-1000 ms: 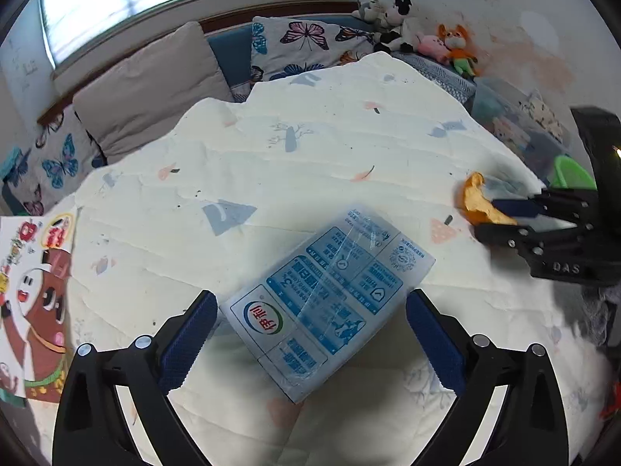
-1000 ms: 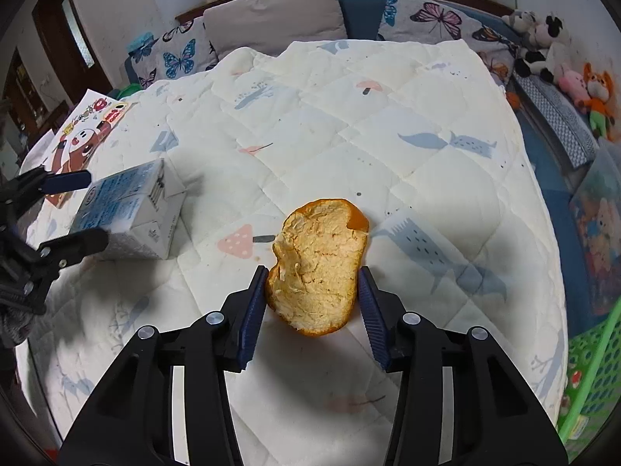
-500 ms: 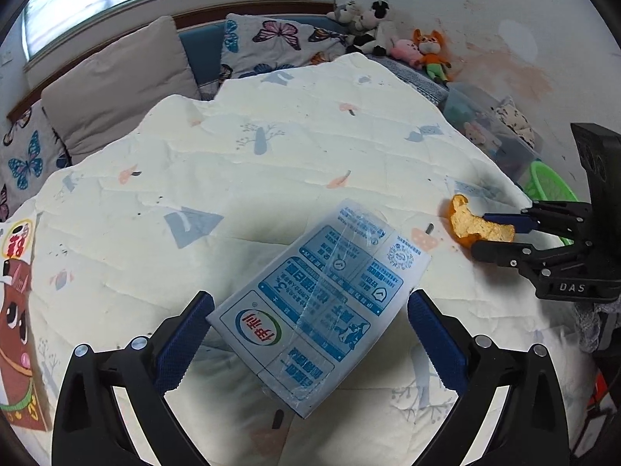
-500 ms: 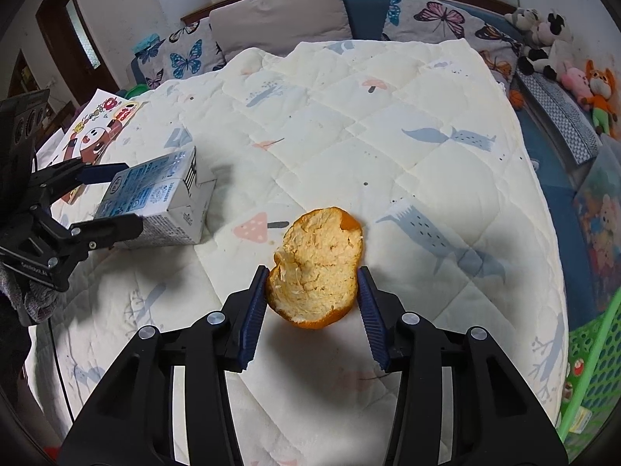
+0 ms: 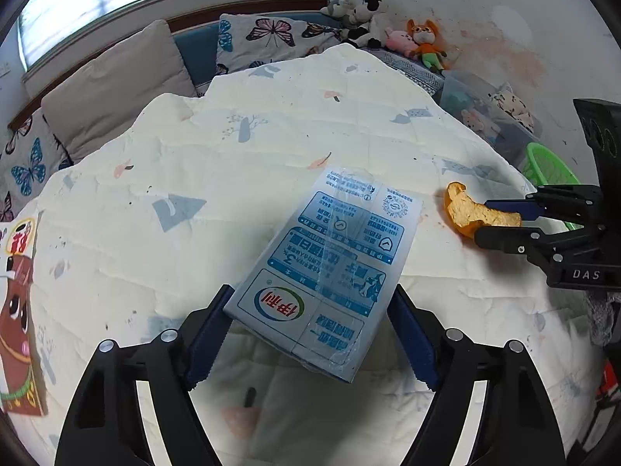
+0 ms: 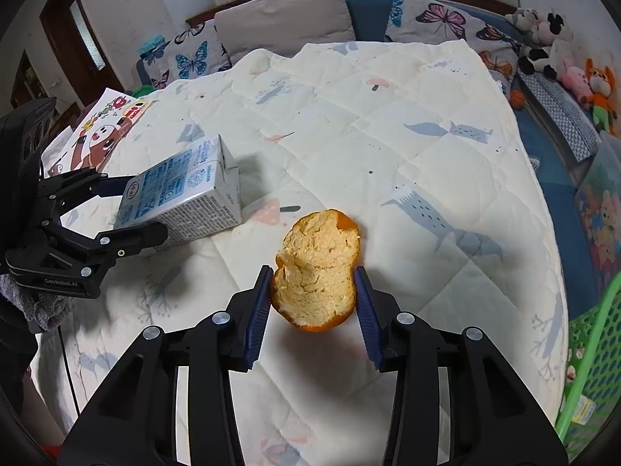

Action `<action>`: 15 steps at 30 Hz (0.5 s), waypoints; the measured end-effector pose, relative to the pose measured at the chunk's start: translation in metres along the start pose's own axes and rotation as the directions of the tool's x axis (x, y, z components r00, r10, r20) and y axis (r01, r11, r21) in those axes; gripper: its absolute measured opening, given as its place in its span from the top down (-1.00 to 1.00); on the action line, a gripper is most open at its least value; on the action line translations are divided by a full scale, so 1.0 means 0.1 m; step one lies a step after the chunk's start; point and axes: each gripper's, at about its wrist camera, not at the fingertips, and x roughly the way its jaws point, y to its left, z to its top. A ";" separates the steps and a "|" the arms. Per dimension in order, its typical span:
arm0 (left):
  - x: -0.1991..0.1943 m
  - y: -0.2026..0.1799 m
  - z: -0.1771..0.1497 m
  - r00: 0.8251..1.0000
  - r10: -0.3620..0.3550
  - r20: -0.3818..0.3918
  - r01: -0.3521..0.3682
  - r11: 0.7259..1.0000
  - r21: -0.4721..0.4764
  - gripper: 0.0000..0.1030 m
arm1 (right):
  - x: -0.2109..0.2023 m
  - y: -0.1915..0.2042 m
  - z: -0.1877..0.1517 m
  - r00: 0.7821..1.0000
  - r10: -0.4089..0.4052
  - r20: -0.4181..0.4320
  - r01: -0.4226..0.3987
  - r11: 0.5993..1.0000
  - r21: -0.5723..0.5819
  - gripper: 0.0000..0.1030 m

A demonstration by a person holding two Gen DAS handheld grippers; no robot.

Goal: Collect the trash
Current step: 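Grasp the white milk carton with the left tool while the right tool grasps the orange peel, then carry the carton and peel over the green basket and release both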

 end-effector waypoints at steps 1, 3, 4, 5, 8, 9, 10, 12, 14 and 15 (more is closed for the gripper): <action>-0.02 -0.05 -0.02 1.000 0.010 0.003 -0.010 1.000 0.003 -0.48 | -0.03 0.00 -0.02 1.000 0.002 0.003 -0.002 1.000 0.002 0.19; -0.05 -0.11 -0.05 1.000 0.019 0.000 -0.019 1.000 0.000 -0.47 | -0.08 0.00 -0.05 1.000 0.001 0.009 -0.001 1.000 0.002 0.20; -0.07 -0.15 -0.06 1.000 0.020 -0.001 -0.020 1.000 -0.011 -0.47 | -0.11 -0.01 -0.07 1.000 0.001 0.014 -0.001 1.000 0.003 0.20; -0.08 -0.17 -0.07 1.000 0.018 -0.002 -0.018 1.000 -0.019 -0.47 | -0.15 -0.01 -0.09 1.000 0.003 0.018 -0.003 1.000 0.005 0.20; -0.18 -0.27 -0.10 1.000 0.007 0.014 -0.006 0.998 -0.055 -0.47 | -0.27 -0.02 -0.16 1.000 0.003 0.031 -0.003 1.000 0.006 0.22; -0.21 -0.30 -0.11 1.000 0.005 0.020 -0.004 0.998 -0.064 -0.47 | -0.31 -0.03 -0.18 0.999 0.002 0.035 -0.002 1.000 0.006 0.22; -0.23 -0.33 -0.12 1.000 0.001 0.024 0.001 0.997 -0.071 -0.47 | -0.35 -0.04 -0.20 0.999 0.001 0.039 -0.001 1.000 0.007 0.22; -0.31 -0.42 -0.13 0.999 -0.015 0.038 0.019 0.996 -0.085 -0.47 | -0.44 -0.07 -0.26 0.999 -0.003 0.051 0.002 1.000 0.011 0.22; -0.38 -0.53 -0.14 0.998 -0.023 0.053 0.027 0.996 -0.081 -0.47 | -0.53 -0.10 -0.32 0.998 -0.006 0.061 0.005 1.000 0.017 0.22; -0.42 -0.59 -0.15 0.998 -0.026 0.061 0.030 0.996 -0.078 -0.47 | -0.59 -0.13 -0.36 0.998 -0.010 0.068 0.008 1.000 0.022 0.22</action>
